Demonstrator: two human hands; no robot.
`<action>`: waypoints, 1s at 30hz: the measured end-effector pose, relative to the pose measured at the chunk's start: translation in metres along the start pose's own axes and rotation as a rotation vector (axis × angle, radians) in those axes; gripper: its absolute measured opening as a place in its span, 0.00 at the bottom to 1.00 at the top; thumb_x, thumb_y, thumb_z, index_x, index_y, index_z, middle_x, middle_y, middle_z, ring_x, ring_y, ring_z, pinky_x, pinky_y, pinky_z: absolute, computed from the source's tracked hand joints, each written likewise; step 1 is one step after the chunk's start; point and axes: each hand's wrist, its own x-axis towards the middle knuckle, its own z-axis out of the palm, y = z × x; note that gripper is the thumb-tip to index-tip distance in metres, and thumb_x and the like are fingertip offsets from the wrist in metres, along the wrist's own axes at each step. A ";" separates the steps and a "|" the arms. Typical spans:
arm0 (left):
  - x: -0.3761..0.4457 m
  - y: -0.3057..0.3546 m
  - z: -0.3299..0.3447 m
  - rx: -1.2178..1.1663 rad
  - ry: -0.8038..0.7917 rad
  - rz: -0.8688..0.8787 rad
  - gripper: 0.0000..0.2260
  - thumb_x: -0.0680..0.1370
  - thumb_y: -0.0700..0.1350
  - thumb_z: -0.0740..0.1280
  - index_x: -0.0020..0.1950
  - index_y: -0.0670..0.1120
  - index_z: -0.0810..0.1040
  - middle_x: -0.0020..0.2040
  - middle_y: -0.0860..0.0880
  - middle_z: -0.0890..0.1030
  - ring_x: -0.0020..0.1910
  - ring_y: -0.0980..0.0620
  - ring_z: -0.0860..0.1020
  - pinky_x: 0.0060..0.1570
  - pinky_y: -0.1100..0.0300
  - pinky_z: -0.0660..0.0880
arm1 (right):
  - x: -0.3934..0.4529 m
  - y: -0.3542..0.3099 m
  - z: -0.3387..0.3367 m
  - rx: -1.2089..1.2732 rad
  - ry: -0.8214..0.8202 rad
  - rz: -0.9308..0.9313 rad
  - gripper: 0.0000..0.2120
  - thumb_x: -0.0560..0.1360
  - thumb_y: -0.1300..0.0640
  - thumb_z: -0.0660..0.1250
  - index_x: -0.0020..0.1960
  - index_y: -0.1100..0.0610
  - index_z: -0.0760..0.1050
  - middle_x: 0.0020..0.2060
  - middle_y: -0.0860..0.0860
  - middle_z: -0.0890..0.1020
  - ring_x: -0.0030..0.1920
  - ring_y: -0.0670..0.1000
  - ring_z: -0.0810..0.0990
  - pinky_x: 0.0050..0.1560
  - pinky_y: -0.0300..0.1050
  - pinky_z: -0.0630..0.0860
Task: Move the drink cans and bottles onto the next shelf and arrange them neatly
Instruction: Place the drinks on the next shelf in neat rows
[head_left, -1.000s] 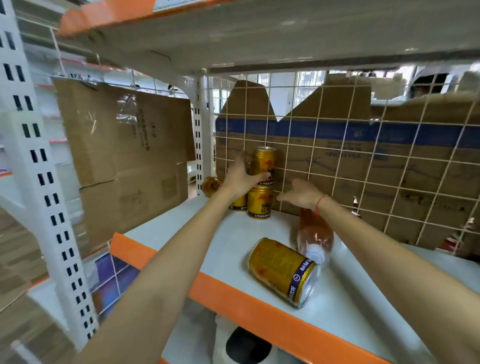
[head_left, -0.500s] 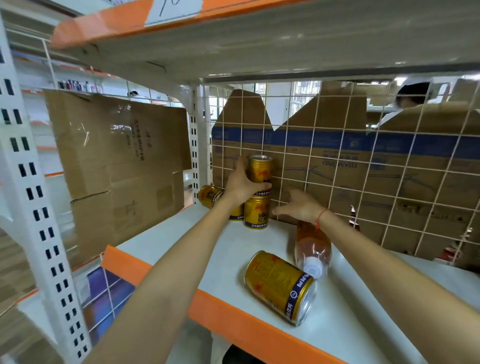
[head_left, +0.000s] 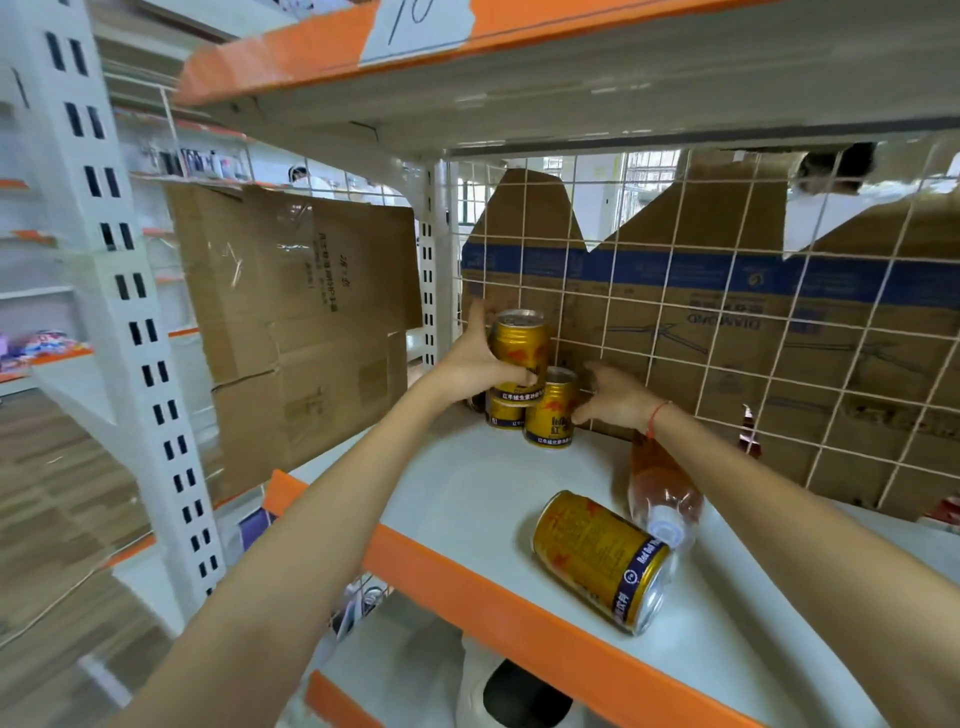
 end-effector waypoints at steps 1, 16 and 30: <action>-0.004 -0.005 -0.002 0.008 -0.023 -0.017 0.45 0.66 0.39 0.78 0.73 0.49 0.52 0.59 0.50 0.70 0.59 0.49 0.74 0.59 0.52 0.75 | 0.002 0.000 0.002 -0.002 -0.002 -0.023 0.38 0.67 0.68 0.71 0.73 0.56 0.61 0.64 0.56 0.74 0.65 0.58 0.72 0.63 0.53 0.71; -0.025 -0.062 -0.007 -0.044 -0.204 -0.180 0.37 0.66 0.34 0.77 0.65 0.52 0.59 0.64 0.45 0.70 0.61 0.44 0.74 0.60 0.46 0.75 | 0.022 0.004 0.009 0.125 0.033 -0.038 0.21 0.76 0.68 0.61 0.68 0.63 0.68 0.65 0.60 0.73 0.65 0.58 0.70 0.62 0.47 0.66; -0.027 -0.059 -0.004 -0.029 -0.141 -0.178 0.31 0.71 0.44 0.75 0.67 0.51 0.61 0.65 0.48 0.71 0.61 0.47 0.75 0.62 0.49 0.74 | 0.035 0.008 0.016 0.098 0.155 -0.028 0.25 0.68 0.49 0.75 0.59 0.59 0.72 0.54 0.55 0.78 0.50 0.52 0.75 0.40 0.41 0.71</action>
